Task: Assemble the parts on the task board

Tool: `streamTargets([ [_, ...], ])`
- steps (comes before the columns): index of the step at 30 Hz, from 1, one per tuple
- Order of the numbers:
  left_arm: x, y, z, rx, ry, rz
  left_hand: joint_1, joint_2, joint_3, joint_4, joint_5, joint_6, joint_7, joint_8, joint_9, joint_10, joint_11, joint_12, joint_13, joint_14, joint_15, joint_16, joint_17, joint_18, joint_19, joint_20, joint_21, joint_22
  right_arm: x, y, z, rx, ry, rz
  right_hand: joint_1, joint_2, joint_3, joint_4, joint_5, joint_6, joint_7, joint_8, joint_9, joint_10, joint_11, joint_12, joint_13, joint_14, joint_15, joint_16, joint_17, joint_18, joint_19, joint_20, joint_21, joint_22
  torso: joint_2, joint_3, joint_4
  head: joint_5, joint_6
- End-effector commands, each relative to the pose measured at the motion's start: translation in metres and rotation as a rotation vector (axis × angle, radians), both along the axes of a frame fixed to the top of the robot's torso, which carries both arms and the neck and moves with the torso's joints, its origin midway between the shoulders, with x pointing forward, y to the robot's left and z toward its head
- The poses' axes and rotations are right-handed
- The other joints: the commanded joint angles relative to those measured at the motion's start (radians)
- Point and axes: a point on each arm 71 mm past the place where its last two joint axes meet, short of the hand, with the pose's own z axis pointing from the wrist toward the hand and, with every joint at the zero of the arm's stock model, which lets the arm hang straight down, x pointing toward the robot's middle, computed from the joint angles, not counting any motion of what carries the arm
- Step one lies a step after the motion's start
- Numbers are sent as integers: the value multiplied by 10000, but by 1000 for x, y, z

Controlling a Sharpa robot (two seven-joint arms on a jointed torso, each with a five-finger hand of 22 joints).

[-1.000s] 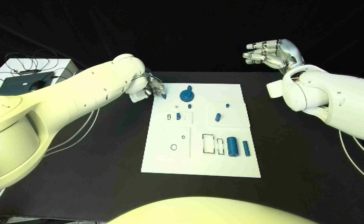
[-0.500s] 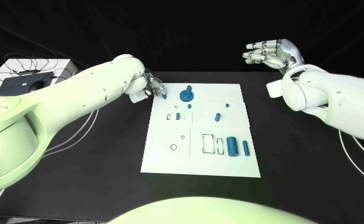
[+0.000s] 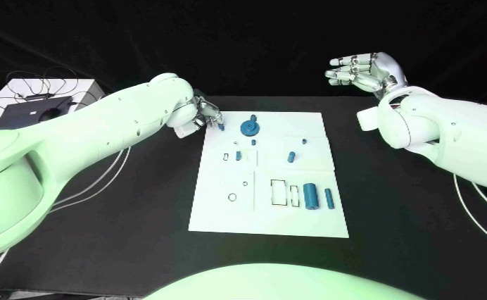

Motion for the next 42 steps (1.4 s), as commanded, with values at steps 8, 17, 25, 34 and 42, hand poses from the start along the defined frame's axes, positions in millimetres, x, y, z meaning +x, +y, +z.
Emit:
streamTargets([
  [8,-10,-4,10,-61,-361,-245,19,-189,1166,-1088,244,188,-136,50,1125,285,-207,-101,28,31,-52,70,66,-78,84,-90,96,1268,0,-1,1,28,-19,72,19,-6,27,5,31,-21,24,4,0,-45,5,17,-12,-85,5,-27,-11,-101,-70,-12,-8,5,-5,-1,-1,19,19],
  [17,-36,-1,16,-213,-882,-415,36,-242,1168,-1063,295,223,-153,34,1173,327,-220,-126,37,37,-62,61,84,-79,91,-101,108,1262,0,-4,1,7,-25,7,19,-6,27,5,31,-21,24,4,0,-45,5,17,-12,-85,5,-27,-11,-101,-70,-12,-8,5,-45,5,63,-16,3],
  [25,-70,0,7,-361,-1212,-675,70,-331,1228,-1003,294,281,-171,-6,1210,386,-237,-158,45,50,-76,67,121,-86,110,-116,142,1260,0,-7,0,-12,-15,-61,19,-6,27,5,31,-21,24,4,0,-45,5,17,-12,-85,5,-27,-11,-101,-70,-12,-8,5,-134,34,160,-50,-60],
  [34,-105,-6,-7,-702,-1705,-800,93,-476,1342,-928,293,389,-210,-58,1243,531,-277,-285,-14,59,-112,-41,19,-86,131,-147,132,1239,0,-9,-2,-25,21,-108,19,-6,27,5,31,-21,24,4,0,-45,5,17,-12,-85,5,-27,-11,-101,-70,-12,-8,5,-216,67,217,-38,-160],
  [42,-127,-13,-21,-1063,-1822,-745,93,-532,1415,-909,297,421,-221,-65,1254,570,-289,-308,-25,59,-124,-53,-15,-89,143,-161,132,1234,-1,-12,-3,-33,50,-151,19,-6,27,5,31,-21,24,4,0,-45,5,17,-12,-85,5,-27,-11,-101,-70,-12,-8,5,-213,72,213,-63,-212],
])
